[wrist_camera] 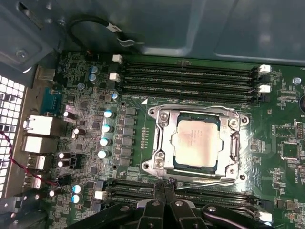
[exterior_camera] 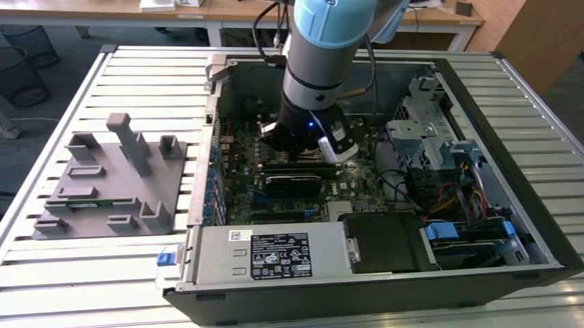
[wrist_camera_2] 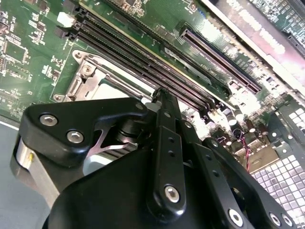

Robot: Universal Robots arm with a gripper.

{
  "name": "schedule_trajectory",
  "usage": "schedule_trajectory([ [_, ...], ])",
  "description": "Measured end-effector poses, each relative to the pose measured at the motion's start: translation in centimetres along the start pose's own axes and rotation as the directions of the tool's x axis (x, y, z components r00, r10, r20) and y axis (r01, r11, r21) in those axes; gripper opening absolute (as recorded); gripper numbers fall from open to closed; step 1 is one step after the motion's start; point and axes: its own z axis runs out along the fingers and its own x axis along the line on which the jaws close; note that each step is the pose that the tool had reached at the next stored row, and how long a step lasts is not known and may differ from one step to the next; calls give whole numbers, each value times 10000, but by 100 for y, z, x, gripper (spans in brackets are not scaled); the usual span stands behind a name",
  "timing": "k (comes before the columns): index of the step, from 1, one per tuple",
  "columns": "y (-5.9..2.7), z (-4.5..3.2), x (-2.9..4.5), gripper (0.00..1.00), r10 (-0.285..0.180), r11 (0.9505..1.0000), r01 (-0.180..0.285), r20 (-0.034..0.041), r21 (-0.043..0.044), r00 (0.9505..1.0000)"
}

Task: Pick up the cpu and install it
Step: 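Install the second cpu locking lever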

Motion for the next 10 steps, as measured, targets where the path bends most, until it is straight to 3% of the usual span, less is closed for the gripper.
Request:
schedule_trajectory([
  [10, -37, 8, 40, 11, -9, 9999, 9, 8, -111, 10000],
])
